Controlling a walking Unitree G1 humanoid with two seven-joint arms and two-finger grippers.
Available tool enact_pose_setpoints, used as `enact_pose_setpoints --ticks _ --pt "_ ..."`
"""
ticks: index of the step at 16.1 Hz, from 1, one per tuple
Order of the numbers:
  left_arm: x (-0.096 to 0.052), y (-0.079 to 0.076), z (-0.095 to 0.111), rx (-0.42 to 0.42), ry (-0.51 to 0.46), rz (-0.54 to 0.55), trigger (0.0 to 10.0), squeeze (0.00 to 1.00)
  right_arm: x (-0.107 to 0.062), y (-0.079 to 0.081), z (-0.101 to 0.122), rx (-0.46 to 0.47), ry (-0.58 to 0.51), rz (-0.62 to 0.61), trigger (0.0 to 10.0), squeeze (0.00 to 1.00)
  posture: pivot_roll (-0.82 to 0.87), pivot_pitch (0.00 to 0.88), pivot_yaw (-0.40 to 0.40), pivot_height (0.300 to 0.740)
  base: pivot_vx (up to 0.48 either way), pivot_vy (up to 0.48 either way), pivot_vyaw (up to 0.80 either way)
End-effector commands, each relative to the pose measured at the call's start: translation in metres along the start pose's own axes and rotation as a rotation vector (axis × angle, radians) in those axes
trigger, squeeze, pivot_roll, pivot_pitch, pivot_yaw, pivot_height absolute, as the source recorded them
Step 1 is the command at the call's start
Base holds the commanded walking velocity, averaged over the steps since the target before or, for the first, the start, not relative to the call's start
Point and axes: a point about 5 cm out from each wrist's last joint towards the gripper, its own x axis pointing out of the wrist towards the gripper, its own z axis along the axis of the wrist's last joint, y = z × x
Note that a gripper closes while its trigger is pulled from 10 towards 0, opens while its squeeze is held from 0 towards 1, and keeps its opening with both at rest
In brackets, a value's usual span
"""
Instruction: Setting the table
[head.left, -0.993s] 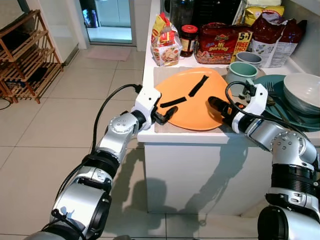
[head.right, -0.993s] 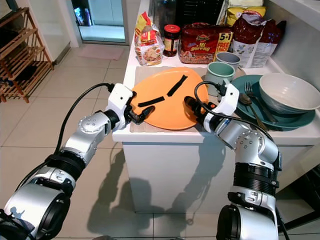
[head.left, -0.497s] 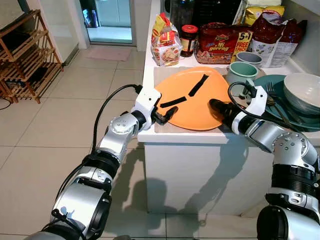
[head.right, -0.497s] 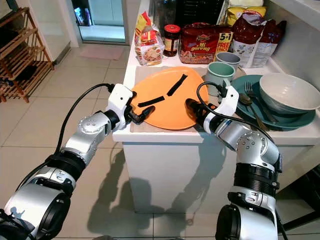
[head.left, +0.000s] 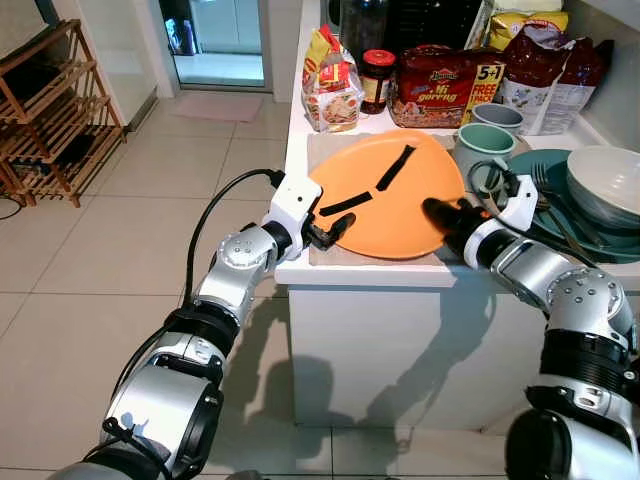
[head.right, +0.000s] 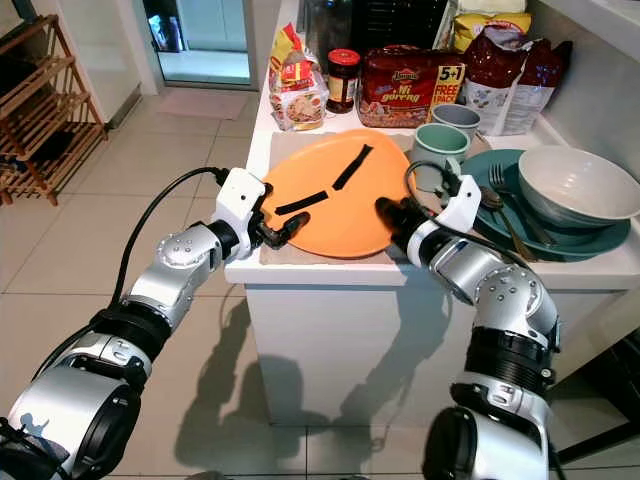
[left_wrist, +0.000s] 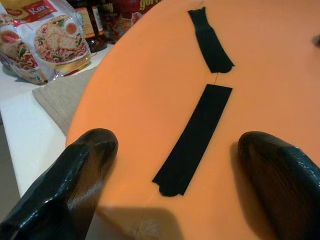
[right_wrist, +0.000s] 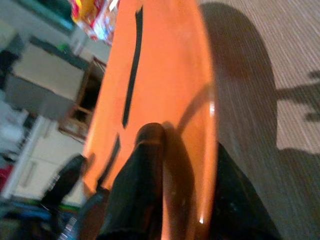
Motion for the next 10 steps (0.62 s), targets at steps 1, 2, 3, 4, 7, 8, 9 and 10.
enact_pose_setpoints --ticks 1,2,3,4,7,8,9,10 --pt "-0.005 -0.004 -0.020 -0.013 0.087 -0.009 10.0 0.00 0.001 0.004 0.005 0.022 -0.014 0.009 0.0 0.00 -0.01 0.000 -0.031 0.740 0.000 0.000 0.00" --pt "-0.005 -0.001 -0.016 -0.016 0.061 0.007 10.0 0.00 0.000 0.004 0.005 0.045 -0.021 0.015 0.0 0.00 -0.01 0.000 -0.029 0.740 0.000 0.000 0.00" --pt "-0.004 0.001 -0.011 -0.012 0.036 0.020 10.0 0.00 0.000 0.004 0.005 0.055 -0.026 0.016 0.0 0.00 -0.01 0.000 -0.029 0.740 0.000 0.000 0.00" --pt "-0.005 0.005 -0.004 -0.019 -0.003 0.034 10.0 0.00 0.000 0.003 0.005 0.076 -0.035 0.021 0.0 0.00 0.00 0.000 -0.027 0.740 0.000 0.000 0.00" --pt "-0.021 0.031 0.044 -0.042 -0.234 0.143 10.0 0.00 -0.001 0.006 0.006 0.083 -0.057 0.038 0.0 0.00 0.00 0.000 -0.018 0.740 0.000 0.000 0.00" --pt "-0.029 0.037 0.052 -0.037 -0.270 0.181 10.0 0.00 -0.002 0.009 0.007 0.085 -0.072 0.058 0.0 0.00 0.00 0.000 -0.018 0.740 0.000 0.000 0.00" --pt "-0.039 0.044 0.056 -0.015 -0.289 0.242 10.0 0.00 -0.005 0.016 0.010 0.074 -0.110 0.092 0.0 0.00 0.01 0.000 -0.020 0.740 0.000 0.000 0.00" --pt "-0.050 0.048 0.058 -0.002 -0.289 0.292 10.0 0.00 -0.009 0.026 0.012 0.071 -0.147 0.154 0.0 0.00 0.01 0.000 -0.020 0.740 0.000 0.000 0.00"
